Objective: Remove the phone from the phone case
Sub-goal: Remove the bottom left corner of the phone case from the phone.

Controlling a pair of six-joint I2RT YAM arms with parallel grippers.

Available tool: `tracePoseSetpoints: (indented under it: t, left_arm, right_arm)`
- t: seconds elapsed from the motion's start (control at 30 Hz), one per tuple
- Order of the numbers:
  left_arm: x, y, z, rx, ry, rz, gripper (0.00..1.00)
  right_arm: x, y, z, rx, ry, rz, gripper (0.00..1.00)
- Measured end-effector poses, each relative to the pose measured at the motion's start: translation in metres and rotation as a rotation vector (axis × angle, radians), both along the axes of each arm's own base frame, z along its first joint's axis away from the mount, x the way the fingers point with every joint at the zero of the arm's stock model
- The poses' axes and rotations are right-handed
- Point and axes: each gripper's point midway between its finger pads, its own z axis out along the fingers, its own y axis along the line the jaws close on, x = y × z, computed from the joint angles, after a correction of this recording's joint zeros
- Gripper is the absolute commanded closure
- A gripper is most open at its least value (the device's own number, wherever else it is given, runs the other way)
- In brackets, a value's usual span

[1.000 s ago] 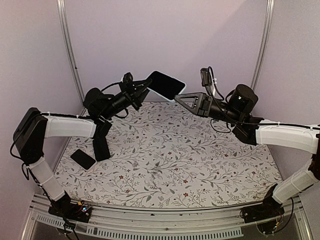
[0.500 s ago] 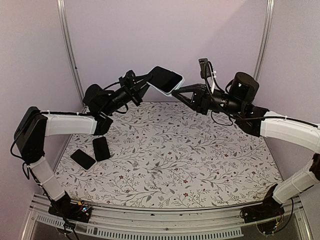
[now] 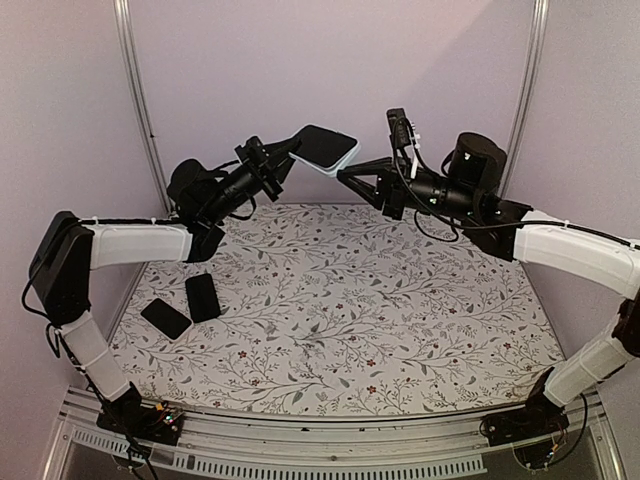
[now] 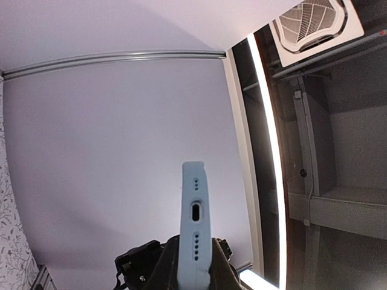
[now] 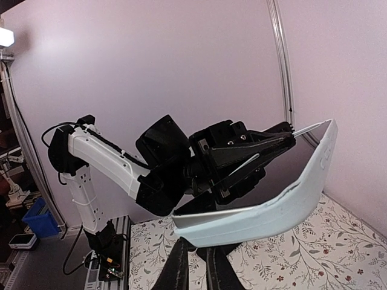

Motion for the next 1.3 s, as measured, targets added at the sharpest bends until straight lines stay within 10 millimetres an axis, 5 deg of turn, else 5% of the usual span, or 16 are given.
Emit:
tracePoseSetpoints:
  t: [0.13,0.3,0.53,0.77,0.97,1.1,1.3]
  left_arm:
    - [0.003,0.001,-0.002,0.023,-0.027,0.031,1.00]
    - [-0.018,-0.020,-0.012,0.077,-0.073,-0.027,1.00]
    - [-0.018,-0.022,-0.025,0.120,-0.076,-0.021,1.00]
    - [-0.018,-0.022,-0.029,0.134,-0.081,-0.013,1.00]
    - [-0.018,-0.022,-0.030,0.136,-0.083,-0.011,1.00]
    - [-0.018,-0.022,-0.030,0.136,-0.083,-0.011,1.00]
    - [-0.018,-0.022,-0.030,0.136,-0.082,-0.011,1.00]
  right_arm:
    - [0.002,0.002,-0.012,0.002,0.068,0.006,0.71]
    - [-0.004,0.006,-0.069,-0.057,0.210,0.024,0.57]
    - [-0.013,0.004,-0.077,-0.020,0.271,0.054,0.41]
    - [-0.025,-0.006,-0.061,0.046,0.273,0.067,0.39]
    - [-0.025,-0.013,-0.044,0.108,0.270,0.040,0.49]
    - [-0.022,-0.014,-0.042,0.123,0.286,0.025,0.56]
    - [-0.019,-0.015,-0.042,0.131,0.302,0.013,0.54]
